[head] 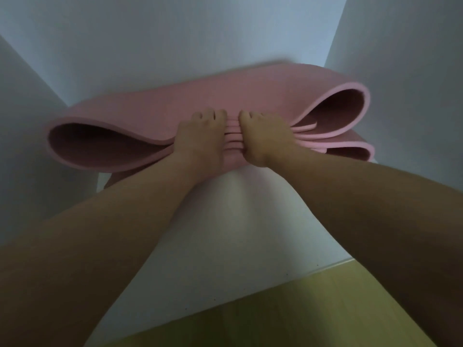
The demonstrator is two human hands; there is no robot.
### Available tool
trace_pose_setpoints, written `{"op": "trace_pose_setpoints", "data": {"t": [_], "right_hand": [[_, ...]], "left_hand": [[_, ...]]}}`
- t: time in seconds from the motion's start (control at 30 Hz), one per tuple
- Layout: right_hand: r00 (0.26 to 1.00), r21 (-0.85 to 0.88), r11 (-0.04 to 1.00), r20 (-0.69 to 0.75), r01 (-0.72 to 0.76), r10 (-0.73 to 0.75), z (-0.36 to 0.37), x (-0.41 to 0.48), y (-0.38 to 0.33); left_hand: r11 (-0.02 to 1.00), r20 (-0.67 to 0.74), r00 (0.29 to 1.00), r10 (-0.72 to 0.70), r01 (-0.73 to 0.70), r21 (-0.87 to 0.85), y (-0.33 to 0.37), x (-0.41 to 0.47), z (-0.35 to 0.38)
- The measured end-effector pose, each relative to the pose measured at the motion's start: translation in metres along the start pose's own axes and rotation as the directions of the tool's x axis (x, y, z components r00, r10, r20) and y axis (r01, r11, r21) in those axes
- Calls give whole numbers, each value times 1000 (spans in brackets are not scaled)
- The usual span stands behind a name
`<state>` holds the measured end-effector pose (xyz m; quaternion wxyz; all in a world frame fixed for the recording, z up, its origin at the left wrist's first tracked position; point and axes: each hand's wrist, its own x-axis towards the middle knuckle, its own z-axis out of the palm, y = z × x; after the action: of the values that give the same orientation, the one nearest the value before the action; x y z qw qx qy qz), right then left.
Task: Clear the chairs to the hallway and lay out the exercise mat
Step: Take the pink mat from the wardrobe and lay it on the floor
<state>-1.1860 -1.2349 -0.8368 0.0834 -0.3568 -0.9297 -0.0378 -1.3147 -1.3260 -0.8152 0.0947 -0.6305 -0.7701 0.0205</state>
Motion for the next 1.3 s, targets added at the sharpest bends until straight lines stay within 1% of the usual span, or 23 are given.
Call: {"op": "trace_pose_setpoints", "data": {"t": [0.07, 0.1, 0.17, 0.3, 0.37, 0.53, 0.63, 0.8, 0.93, 1.03, 1.1, 1.13, 1.17, 1.2, 1.27, 1.3], "right_hand": [[1000, 18, 1000, -15, 17, -17, -9, -11, 0], [1000, 18, 1000, -11, 12, -12, -15, -23, -1], [1000, 21, 1000, -22, 9, -8, -28, -42, -12], [994, 98, 992, 79, -83, 75, -74, -97, -45], [977, 119, 983, 177, -140, 118, -105, -124, -57], [949, 184, 961, 277, -207, 152, -170, -177, -67], [927, 188, 949, 329, -252, 181, -204, -211, -70], [850, 198, 889, 433, -414, 299, -251, -278, -77], [763, 198, 820, 529, -537, 372, -285, -329, -79], [731, 179, 794, 543, -581, 412, -315, -373, -76], [722, 183, 782, 549, -595, 421, -334, -397, -77], [706, 183, 766, 558, -617, 435, -346, -409, -77], [706, 180, 769, 561, -613, 432, -348, -410, -79], [680, 168, 747, 575, -643, 456, -379, -436, -75], [674, 157, 739, 562, -656, 479, -410, -454, -70], [662, 153, 725, 564, -672, 494, -433, -471, -69]], "left_hand": [[996, 12, 1000, -17, 16, 85, 9, -14, 0], [994, 41, 998, -39, 35, 104, 14, -25, -3], [991, 47, 996, -71, 65, 118, 14, -44, -13], [995, 94, 994, 57, -64, 73, 8, -90, -59], [993, 178, 977, 118, -118, -12, 7, -109, -93], [977, 275, 939, 209, -187, -102, 23, -145, -157], [970, 337, 910, 242, -223, -95, 39, -169, -194], [924, 360, 851, 382, -340, -176, 68, -210, -239], [874, 310, 818, 484, -463, -145, 91, -242, -268], [815, 270, 770, 578, -561, -145, 109, -270, -295], [787, 242, 752, 614, -607, -108, 116, -286, -311], [776, 245, 740, 626, -623, -102, 120, -293, -320], [779, 272, 737, 619, -620, -91, 120, -294, -323], [748, 287, 701, 652, -657, -96, 136, -306, -350], [724, 291, 675, 678, -681, -106, 148, -309, -377], [697, 287, 647, 707, -705, -128, 158, -317, -401]]}}
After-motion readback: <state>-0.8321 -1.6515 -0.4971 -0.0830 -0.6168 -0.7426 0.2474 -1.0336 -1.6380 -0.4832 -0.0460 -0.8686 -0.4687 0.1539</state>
